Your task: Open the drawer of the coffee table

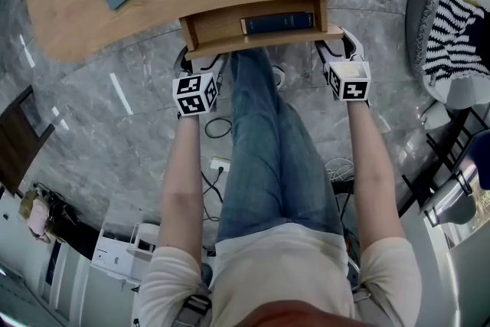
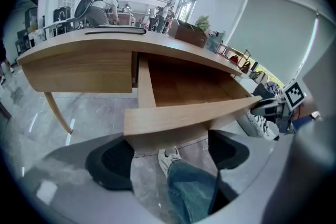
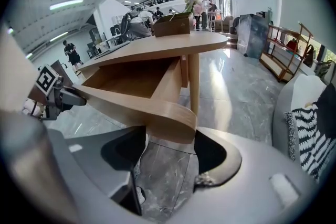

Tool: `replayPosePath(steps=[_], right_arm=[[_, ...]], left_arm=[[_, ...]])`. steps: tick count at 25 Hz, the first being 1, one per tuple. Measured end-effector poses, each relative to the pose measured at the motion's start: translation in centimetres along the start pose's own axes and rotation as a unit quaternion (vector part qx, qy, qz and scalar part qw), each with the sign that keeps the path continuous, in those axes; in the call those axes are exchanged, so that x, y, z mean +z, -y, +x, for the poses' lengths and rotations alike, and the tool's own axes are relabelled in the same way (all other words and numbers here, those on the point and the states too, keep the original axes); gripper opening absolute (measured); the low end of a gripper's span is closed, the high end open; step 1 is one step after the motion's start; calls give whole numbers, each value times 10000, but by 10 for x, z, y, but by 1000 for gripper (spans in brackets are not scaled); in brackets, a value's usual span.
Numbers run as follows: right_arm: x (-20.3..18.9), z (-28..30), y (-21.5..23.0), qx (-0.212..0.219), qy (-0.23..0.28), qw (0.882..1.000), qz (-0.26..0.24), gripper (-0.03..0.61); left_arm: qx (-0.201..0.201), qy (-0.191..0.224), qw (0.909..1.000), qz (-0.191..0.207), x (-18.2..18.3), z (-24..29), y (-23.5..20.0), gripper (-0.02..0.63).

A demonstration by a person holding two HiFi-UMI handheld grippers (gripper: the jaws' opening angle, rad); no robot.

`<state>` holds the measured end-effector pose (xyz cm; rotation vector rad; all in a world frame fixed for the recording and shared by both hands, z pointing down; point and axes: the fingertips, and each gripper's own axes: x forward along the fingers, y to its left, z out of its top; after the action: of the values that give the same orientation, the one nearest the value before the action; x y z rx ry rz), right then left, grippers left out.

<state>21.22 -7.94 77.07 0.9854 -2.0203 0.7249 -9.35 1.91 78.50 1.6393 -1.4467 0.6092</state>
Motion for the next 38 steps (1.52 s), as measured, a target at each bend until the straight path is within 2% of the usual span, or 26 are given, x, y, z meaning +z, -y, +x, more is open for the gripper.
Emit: replayPosePath(steps=[13,24,38], right_arm=[[-28,-14,-9,-6,-120,9999,59,281],[-71,-29,-22,-29,-350,9993,156,276],[-100,-9,-20,-125,-665,9972,318,273]], left_arm=[[-18,-134,9999,-25,-28,-14,7,451],[-54,-407,9992,14,-69,-27,13,445],[-15,-736,9973,59,-94,-6,8,445]])
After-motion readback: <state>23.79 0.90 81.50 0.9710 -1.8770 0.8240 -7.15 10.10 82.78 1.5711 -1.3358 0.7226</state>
